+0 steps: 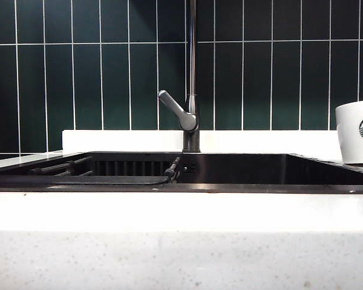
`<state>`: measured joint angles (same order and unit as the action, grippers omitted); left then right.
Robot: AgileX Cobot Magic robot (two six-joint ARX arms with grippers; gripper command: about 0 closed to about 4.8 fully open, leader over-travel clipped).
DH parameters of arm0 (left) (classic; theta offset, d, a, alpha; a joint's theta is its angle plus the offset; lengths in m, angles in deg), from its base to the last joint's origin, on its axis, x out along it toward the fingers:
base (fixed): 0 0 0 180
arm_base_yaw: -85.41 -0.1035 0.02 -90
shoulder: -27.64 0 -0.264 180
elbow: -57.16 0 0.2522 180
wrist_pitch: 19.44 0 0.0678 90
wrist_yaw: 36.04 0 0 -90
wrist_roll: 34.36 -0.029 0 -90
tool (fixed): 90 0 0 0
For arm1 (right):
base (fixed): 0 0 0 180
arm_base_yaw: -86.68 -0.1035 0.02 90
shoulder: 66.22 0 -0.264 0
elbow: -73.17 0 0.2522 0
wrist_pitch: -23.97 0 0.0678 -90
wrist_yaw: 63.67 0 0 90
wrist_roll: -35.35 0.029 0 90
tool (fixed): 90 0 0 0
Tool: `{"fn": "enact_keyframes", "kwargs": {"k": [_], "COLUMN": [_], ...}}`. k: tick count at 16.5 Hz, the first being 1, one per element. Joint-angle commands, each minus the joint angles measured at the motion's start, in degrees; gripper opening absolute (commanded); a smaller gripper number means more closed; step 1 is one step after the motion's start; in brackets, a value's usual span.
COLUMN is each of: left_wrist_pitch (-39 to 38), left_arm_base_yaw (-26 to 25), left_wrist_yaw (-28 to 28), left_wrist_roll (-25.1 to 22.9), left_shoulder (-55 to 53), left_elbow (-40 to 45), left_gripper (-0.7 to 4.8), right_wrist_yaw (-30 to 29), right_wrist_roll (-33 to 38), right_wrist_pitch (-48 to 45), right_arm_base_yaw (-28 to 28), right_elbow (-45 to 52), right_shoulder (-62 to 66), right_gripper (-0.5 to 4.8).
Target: Pick up the mug next to the sink, go to the faucet to get some water, pour the water into the sink, and finally put the mug back to its place.
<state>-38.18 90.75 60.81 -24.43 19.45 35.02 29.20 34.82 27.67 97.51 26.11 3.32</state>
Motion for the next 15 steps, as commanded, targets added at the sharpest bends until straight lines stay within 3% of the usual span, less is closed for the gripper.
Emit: {"fn": "enact_keyframes", "kwargs": {"k": [1,2,6,8,13,15], "left_wrist_pitch": [0.81,0.79,0.81,0.79,0.48,0.00], "left_arm_base_yaw": [0.00,0.00,0.00,0.00,0.00,0.00], "left_wrist_yaw": [0.04,0.07,0.02,0.04,2.05,2.23], "left_wrist_roll": [-0.04,-0.04,-0.09,-0.09,-0.07,-0.07], "left_shoulder": [0.00,0.00,0.00,0.00,0.00,0.00], "left_elbow": [-0.09,-0.09,-0.09,-0.07,-0.07,-0.07], "left_gripper": [-0.02,-0.02,-0.02,-0.02,-0.02,-0.02], "right_wrist_yaw": [0.00,0.00,2.36,2.58,2.34,1.92], "right_wrist_roll": [0.59,0.59,0.61,0.83,1.01,1.07], "right_wrist_pitch": [1.81,2.67,6.47,7.39,17.86,18.86], "right_arm_base_yaw": [-0.02,-0.02,-0.04,-0.04,-0.07,-0.09], "right_elbow": [-0.37,-0.37,-0.37,-0.37,-0.37,-0.37], "right_shoulder": [-1.38,-1.33,-1.29,-1.64,-7.39,-10.27], "right_gripper": [0.68,0.68,1.89,2.08,2.07,1.74]}}
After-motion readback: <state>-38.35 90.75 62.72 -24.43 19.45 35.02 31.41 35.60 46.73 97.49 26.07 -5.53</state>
